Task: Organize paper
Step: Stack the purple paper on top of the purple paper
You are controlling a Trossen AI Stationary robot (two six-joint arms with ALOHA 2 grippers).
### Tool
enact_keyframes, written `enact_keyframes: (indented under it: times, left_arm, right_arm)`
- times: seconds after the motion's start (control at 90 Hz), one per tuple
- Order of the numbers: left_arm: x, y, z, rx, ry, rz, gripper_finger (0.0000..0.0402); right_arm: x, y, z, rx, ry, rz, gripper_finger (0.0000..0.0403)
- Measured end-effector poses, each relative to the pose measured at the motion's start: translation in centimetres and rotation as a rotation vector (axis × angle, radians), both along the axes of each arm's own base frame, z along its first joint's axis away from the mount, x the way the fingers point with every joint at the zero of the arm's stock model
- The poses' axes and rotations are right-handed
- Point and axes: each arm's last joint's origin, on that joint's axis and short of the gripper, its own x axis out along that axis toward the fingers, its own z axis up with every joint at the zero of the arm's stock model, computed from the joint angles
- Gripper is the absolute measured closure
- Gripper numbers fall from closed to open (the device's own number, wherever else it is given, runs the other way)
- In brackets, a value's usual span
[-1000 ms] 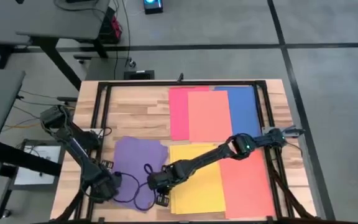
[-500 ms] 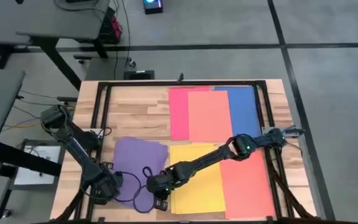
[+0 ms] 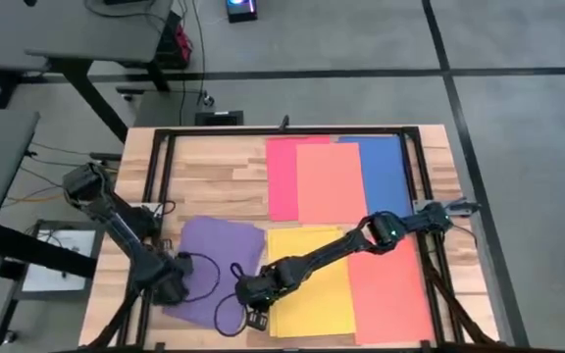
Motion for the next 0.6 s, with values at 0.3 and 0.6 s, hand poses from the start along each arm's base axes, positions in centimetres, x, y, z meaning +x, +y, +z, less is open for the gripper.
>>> enact_keyframes:
  times: [0.3, 0.6]
  left_arm:
    - [0.9, 2.6, -1.0, 0.027, 0.031, -0.098, 0.0401]
    - [1.6, 4.2, -2.1, -0.074, 0.047, -0.253, 0.0401]
  right_arm:
    - [0.4, -2.1, -0.2, -0.004, 0.038, -0.018, 0.0403]
    - [1.1, -4.2, -0.3, -0.051, 0.008, 0.023, 0.0403]
